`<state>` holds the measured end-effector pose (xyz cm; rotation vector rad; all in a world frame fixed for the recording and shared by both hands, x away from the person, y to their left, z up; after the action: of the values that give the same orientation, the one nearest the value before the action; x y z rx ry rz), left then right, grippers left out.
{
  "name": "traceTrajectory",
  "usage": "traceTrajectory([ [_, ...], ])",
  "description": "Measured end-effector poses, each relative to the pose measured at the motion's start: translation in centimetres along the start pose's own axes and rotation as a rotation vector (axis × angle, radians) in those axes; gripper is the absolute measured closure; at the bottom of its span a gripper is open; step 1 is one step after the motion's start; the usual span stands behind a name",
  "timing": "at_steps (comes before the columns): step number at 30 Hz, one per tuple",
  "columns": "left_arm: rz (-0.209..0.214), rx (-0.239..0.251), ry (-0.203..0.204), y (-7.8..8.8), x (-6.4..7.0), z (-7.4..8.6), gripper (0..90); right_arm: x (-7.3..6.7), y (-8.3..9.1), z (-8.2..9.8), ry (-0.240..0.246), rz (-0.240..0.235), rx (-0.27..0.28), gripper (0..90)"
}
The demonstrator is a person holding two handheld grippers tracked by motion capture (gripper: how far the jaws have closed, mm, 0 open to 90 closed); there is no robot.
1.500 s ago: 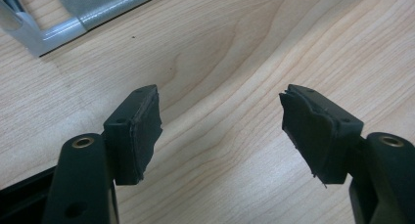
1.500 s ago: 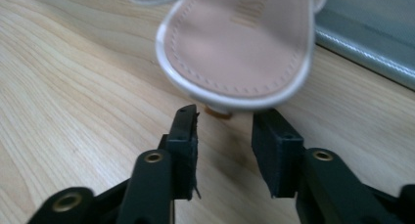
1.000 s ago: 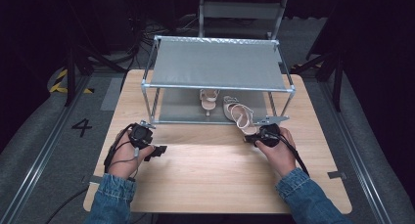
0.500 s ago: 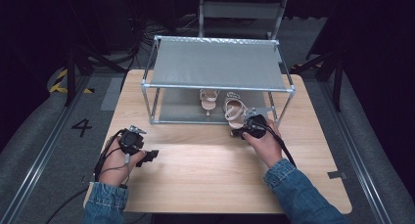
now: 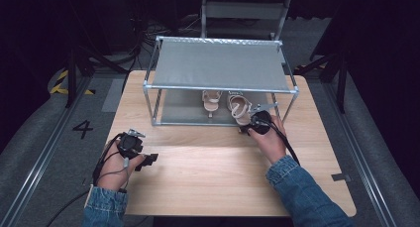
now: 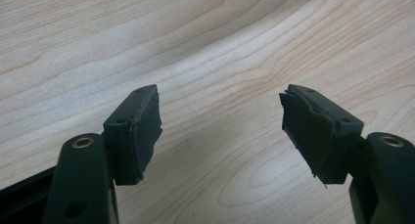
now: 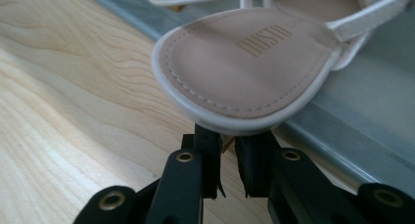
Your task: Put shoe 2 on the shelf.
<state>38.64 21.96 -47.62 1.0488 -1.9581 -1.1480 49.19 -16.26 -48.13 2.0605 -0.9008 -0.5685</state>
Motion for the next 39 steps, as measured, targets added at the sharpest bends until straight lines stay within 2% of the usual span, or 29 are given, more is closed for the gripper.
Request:
traceTrajectory([
  [5, 0.005, -0.002, -0.004, -0.2, 0.3, -0.3, 31.3, 1.3, 0.4, 0.2, -0.030, 0.079, -0.005, 80.0],
  [8, 0.007, -0.007, -0.008, -0.3, 0.4, -0.5, 31.3, 2.1, 0.2, 0.2, -0.019, 0.112, -0.001, 80.4],
  [11, 0.006, -0.010, -0.018, -0.5, 0.4, -0.7, 31.3, 2.5, -0.2, 0.1, -0.046, 0.103, -0.013, 80.3],
  [13, 0.010, -0.011, -0.015, -0.7, 0.5, -0.8, 31.3, 2.6, -0.4, -0.5, -0.018, 0.118, -0.007, 80.3],
  [15, 0.016, -0.017, -0.022, -0.7, 0.6, -0.9, 31.2, 2.6, -0.7, -1.0, -0.026, 0.122, -0.018, 80.3],
  [18, 0.017, -0.013, -0.021, -0.8, 0.6, -1.1, 31.1, 2.6, -1.1, -1.7, -0.012, 0.134, -0.014, 80.3],
  [28, 0.026, -0.015, -0.036, -1.2, 0.8, -1.7, 31.0, 1.4, -2.9, -3.7, 0.000, 0.121, 0.022, 80.4],
  [31, 0.030, -0.013, -0.037, -1.2, 0.7, -1.8, 31.0, 0.9, -3.4, -4.2, -0.009, 0.096, 0.038, 80.4],
  [39, 0.037, -0.010, -0.038, -1.3, 0.6, -2.0, 31.0, -0.1, -4.8, -5.4, 0.000, 0.071, 0.065, 80.8],
])
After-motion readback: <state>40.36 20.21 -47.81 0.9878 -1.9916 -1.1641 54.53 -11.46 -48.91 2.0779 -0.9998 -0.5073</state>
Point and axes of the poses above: each handheld gripper's, and its own axes: y roughly backward along the jaws, z roughly out of its underside, x roughly to its right, the point moved 5 cm from there along -y, roughly forward along the jaws, and after that the axes turned 6 degrees about -x, right-handed, at the moved point
